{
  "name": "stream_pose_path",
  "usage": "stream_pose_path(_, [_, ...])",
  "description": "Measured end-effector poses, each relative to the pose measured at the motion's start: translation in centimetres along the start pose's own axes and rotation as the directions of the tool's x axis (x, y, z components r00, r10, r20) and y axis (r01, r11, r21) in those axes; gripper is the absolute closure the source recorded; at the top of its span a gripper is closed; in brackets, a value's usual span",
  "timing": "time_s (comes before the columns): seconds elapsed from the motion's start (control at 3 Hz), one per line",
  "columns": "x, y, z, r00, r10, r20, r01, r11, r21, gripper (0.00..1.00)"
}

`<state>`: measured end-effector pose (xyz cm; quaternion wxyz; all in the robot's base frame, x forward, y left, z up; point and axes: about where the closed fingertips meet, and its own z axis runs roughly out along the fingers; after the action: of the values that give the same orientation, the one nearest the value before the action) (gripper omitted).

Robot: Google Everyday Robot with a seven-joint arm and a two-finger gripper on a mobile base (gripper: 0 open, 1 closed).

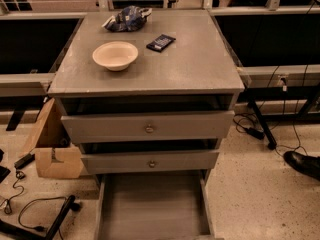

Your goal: Close bottom drawer

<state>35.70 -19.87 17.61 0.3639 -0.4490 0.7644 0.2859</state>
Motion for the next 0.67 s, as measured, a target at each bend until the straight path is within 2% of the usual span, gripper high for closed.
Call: stream_pose_path(0.67, [-0.24,0.24,1.28,1.000,-0.007,0.029,0.008,0.9999,-0.007,1.00])
